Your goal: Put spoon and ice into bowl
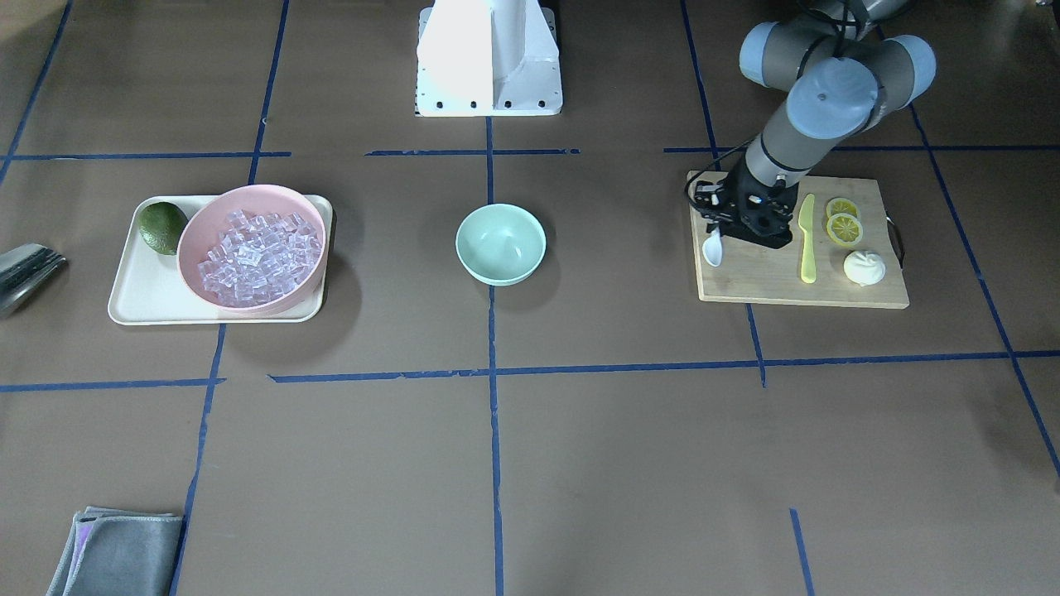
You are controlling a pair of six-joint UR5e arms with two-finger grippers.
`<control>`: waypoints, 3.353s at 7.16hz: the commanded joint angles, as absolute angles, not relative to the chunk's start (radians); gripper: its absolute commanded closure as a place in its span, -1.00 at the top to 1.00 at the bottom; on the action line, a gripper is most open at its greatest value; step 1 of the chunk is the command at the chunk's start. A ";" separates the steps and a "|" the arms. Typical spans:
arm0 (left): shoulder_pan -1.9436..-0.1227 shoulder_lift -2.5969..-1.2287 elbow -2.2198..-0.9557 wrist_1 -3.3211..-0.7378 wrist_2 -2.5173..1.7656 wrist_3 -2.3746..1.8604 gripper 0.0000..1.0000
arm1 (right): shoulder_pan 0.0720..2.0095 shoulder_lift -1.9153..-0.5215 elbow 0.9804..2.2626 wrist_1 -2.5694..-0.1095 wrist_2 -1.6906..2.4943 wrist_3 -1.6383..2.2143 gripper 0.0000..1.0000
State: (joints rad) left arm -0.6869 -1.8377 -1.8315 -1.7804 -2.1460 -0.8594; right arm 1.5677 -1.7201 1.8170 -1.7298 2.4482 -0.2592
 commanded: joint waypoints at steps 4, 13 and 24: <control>-0.526 -2.198 -1.723 -1.755 -2.048 -1.229 -1.00 | 1.568 -1.718 1.821 -1.729 2.448 -0.258 0.99; -0.500 -2.316 -1.598 -1.759 -1.979 -1.215 0.46 | 1.560 -1.718 1.821 -1.729 2.448 -0.258 0.99; -0.716 -2.008 -1.977 -1.585 -2.175 -1.114 0.45 | 0.950 -1.509 2.025 -1.325 2.168 0.972 0.97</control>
State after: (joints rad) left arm -0.6866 -2.0540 -1.9437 -1.6077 -2.1362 -1.1268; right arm 1.0441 -1.5775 2.0201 -1.3035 2.2246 0.8875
